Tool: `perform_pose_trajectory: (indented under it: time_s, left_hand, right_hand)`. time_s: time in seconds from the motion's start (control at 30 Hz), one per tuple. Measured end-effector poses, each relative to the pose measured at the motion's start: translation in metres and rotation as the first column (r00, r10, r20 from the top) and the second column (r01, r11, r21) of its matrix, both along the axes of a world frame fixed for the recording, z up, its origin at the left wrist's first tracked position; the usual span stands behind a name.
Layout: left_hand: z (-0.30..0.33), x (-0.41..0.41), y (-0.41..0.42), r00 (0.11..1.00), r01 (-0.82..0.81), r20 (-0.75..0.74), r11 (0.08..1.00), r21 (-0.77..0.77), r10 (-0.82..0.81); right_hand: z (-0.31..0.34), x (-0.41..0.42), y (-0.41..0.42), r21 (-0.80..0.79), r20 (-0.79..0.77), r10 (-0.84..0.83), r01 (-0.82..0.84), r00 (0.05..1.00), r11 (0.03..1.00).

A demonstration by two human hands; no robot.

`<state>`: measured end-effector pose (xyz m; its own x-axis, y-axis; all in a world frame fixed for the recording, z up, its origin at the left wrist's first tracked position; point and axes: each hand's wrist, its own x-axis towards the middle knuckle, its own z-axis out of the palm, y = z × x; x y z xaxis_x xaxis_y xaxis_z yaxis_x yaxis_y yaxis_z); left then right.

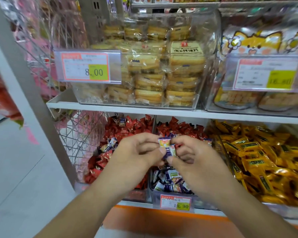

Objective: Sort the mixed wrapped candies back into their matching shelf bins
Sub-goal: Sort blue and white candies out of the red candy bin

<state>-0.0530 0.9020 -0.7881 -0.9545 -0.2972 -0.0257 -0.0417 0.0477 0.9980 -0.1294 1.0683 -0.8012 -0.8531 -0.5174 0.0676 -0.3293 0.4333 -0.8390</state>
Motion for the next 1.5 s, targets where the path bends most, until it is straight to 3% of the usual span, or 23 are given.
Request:
perform_pose_trajectory:
  time_s: [0.2,0.33,0.53,0.67,0.73,0.83,1.1,1.2,1.5]
  left_hand:
    - [-0.012,-0.012,0.008,0.997,-0.082,-0.039,0.924,-0.373,0.073]
    - [-0.014,-0.018,0.004,0.999,0.003,-0.021,0.714,-0.700,-0.024]
    - [-0.014,-0.002,-0.050,0.997,-0.079,-0.069,0.498,-0.863,0.039]
    - [-0.018,0.015,-0.111,0.984,-0.132,-0.063,0.446,-0.885,0.167]
    - [-0.027,0.022,-0.131,0.974,-0.095,0.012,0.455,-0.885,0.226]
    - [-0.042,0.029,-0.141,0.963,-0.017,0.133,0.548,-0.836,0.234]
    - [-0.053,0.023,-0.149,0.966,-0.080,0.102,0.647,-0.758,0.239]
    - [-0.055,0.022,-0.151,0.967,-0.060,0.123,0.675,-0.735,0.221]
    - [-0.054,0.021,-0.154,0.968,-0.011,0.173,0.715,-0.699,0.185]
  right_hand:
    - [0.010,-0.019,0.029,0.220,-0.235,-0.138,0.191,0.962,0.957]
    - [0.006,-0.032,0.035,0.325,-0.222,-0.119,0.188,0.968,0.927]
    - [0.002,-0.024,0.015,0.326,-0.256,-0.059,0.143,0.965,0.934]
    - [-0.005,0.001,-0.012,0.346,-0.273,0.089,0.011,0.958,0.938]
    - [-0.004,0.014,-0.028,0.389,-0.284,0.190,-0.069,0.940,0.919]
    - [0.006,0.026,-0.054,0.390,-0.280,0.259,-0.137,0.925,0.911]
    - [0.007,-0.032,-0.174,0.391,-0.300,0.274,-0.144,0.913,0.909]
    - [-0.004,-0.061,-0.219,0.390,-0.222,0.221,-0.121,0.950,0.913]
    - [-0.033,-0.091,-0.255,0.396,-0.289,0.173,-0.047,0.942,0.917]
